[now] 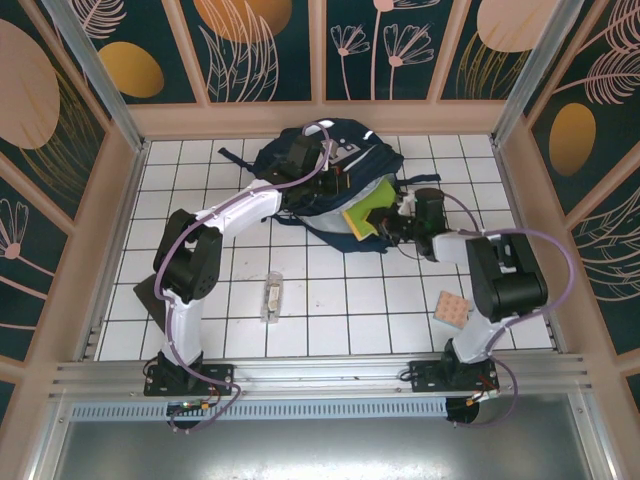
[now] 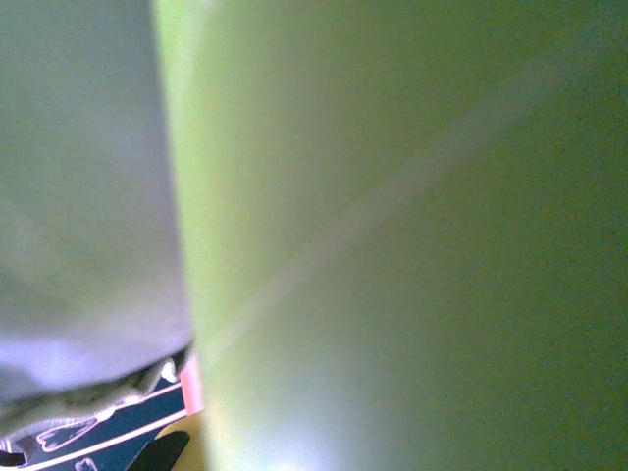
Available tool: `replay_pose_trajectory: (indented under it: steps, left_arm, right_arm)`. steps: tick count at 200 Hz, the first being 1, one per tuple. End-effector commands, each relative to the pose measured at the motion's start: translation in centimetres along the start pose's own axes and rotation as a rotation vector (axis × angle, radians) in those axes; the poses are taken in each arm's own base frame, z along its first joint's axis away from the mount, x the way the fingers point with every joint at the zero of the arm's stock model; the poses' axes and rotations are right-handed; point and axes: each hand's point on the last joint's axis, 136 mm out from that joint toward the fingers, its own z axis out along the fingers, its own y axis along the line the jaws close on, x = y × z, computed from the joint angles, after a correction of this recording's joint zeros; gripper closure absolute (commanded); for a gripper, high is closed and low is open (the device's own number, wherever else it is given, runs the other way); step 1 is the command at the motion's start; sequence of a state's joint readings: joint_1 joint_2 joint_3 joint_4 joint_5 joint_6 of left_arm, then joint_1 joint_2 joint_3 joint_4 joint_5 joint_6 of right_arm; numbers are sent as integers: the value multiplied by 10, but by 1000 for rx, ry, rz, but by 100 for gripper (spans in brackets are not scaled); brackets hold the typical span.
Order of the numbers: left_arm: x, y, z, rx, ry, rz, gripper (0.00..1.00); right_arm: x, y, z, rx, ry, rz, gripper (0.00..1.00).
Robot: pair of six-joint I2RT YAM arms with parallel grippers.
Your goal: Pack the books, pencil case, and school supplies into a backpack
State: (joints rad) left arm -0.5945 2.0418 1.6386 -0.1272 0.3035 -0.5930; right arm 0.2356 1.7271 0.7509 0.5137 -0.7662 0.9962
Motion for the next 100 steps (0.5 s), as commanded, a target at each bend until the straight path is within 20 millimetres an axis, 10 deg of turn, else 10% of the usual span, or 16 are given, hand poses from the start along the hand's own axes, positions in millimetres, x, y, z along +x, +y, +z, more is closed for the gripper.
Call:
replay_pose_trajectory:
  steps: [1,100]
  left_arm:
    - [-45,-25,-29,55,-146,0,100]
    - [-48,-36,-40,99,-166,-24,100]
  right_arm:
    - [-14,48,21,-142,12,-120,100]
    - [-73,26,111,-122,-36,62,91]
